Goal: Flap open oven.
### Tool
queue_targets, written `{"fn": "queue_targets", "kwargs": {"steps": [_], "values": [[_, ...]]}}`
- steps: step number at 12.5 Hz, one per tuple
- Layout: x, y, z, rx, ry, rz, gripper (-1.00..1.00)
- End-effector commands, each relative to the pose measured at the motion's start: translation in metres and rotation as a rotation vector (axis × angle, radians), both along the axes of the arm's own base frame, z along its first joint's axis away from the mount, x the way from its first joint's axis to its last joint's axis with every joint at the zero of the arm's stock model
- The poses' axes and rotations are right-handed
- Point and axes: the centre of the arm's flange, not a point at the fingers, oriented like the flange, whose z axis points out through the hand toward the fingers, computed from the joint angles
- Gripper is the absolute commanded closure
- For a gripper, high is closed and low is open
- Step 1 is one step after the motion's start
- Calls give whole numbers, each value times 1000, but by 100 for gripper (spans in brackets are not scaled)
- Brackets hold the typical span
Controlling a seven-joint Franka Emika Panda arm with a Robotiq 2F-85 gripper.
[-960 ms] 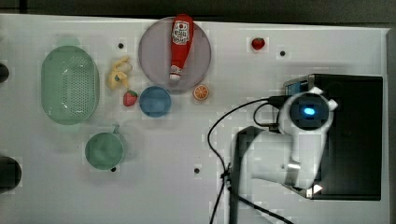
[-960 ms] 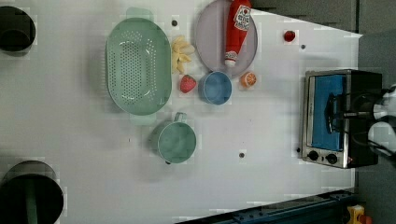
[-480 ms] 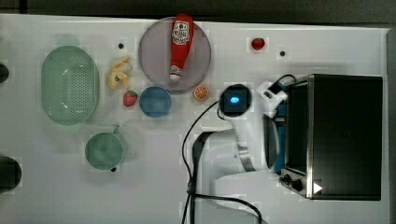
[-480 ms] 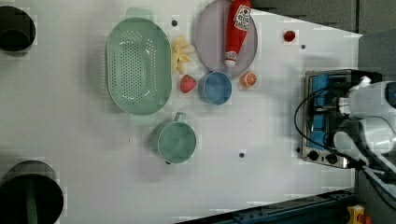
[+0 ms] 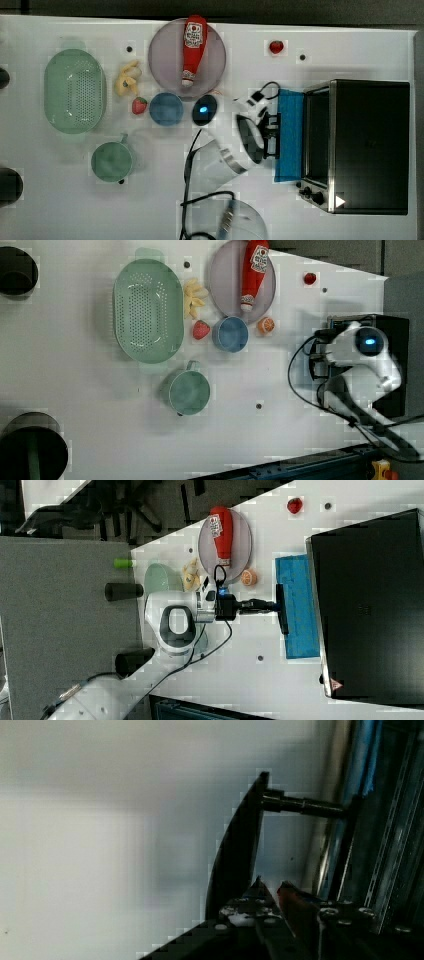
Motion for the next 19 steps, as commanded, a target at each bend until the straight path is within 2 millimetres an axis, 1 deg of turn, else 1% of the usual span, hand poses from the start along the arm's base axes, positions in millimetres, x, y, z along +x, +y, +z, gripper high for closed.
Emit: {"fn": "queue_targets", "kwargs": {"steps": [1,3,6,8,11,13,14,16,19], "values": [[-4,25,-29,-92,-82,-76,65],[-7,35,-47,-163,-116,-109,65],[-8,51,-77,-227,-111,-51,65],[-6,55,-92,-237,-97,-33,65],[1,61,-89,-245,-108,-27,65],[13,67,-73,-194,-159,-37,65],[19,70,-59,-162,-194,-61,65],[34,74,-15,-87,-275,-162,65],[50,75,63,63,-398,-378,65]]}}
